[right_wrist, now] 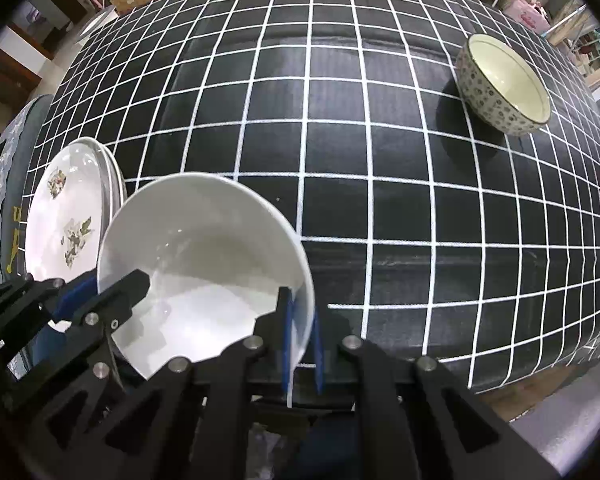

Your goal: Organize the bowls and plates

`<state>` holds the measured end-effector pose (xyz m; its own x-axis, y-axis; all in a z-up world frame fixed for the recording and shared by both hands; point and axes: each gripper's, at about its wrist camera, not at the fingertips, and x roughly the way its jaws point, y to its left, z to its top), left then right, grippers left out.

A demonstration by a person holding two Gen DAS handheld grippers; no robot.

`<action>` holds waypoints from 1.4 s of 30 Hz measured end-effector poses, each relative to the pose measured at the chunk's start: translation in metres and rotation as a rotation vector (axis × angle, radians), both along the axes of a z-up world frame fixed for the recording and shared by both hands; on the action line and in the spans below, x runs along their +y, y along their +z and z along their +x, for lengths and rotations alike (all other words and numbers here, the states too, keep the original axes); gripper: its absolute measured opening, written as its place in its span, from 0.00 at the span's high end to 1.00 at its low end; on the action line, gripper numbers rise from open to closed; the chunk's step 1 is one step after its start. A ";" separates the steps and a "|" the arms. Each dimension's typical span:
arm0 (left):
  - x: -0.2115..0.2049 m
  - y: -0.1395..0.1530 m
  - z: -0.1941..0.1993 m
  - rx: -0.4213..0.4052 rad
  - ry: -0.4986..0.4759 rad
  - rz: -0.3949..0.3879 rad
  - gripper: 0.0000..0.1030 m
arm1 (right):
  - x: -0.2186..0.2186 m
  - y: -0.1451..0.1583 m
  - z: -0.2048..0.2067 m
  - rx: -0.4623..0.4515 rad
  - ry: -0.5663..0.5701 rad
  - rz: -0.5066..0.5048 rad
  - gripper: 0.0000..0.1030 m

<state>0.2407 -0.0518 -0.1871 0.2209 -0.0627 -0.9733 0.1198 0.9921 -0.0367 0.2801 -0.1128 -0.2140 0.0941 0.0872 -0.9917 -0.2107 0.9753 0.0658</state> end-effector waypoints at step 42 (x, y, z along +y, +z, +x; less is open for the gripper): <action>-0.043 0.096 0.048 -0.145 -0.029 -0.152 0.56 | -0.123 0.108 0.038 -0.227 -0.169 0.096 0.36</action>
<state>0.2891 -0.0945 -0.0915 0.3537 -0.2149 -0.9103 0.1633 0.9725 -0.1661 0.3182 -0.2354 -0.1062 0.3332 0.1435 -0.9319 -0.0661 0.9895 0.1287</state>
